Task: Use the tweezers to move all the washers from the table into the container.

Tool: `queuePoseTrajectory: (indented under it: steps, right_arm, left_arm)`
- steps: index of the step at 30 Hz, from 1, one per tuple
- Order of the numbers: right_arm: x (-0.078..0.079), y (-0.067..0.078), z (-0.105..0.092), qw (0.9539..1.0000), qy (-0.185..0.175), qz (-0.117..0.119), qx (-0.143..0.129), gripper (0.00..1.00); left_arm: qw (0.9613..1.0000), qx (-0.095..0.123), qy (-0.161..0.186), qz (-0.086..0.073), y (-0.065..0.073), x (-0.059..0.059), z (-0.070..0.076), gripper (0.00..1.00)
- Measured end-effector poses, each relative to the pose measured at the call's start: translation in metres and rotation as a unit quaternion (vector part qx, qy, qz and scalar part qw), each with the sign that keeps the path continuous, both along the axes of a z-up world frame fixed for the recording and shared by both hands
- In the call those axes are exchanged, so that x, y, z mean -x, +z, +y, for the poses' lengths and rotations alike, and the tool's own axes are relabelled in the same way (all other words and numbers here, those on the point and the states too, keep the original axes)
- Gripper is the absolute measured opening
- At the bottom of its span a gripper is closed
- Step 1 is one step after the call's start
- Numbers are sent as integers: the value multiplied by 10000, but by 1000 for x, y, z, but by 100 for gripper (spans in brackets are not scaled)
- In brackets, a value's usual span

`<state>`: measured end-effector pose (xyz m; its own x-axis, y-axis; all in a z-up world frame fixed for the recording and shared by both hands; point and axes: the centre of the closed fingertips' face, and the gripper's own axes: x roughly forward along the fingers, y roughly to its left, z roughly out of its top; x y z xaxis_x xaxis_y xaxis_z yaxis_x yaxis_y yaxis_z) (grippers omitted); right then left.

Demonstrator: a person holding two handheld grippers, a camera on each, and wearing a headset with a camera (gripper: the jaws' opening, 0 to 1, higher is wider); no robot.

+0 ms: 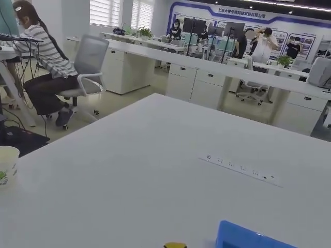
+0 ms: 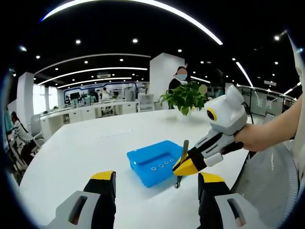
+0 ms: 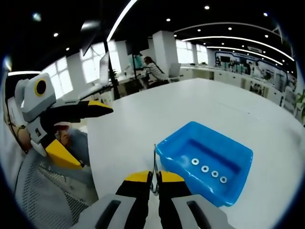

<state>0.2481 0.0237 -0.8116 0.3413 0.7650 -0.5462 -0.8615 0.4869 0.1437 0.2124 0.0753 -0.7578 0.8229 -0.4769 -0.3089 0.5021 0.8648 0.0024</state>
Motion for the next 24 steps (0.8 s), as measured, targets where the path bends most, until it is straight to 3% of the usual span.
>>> queuePoseTrajectory:
  steps: [10,24]
  right_arm:
    - [-15,27,-2,9985,-293,56,-469,2]
    - [-39,55,4,9965,-344,-116,-752,2]
  left_arm:
    - [10000,-3,7,22,-1,0,1,70]
    - [10000,-7,-5,52,-3,0,1,69]
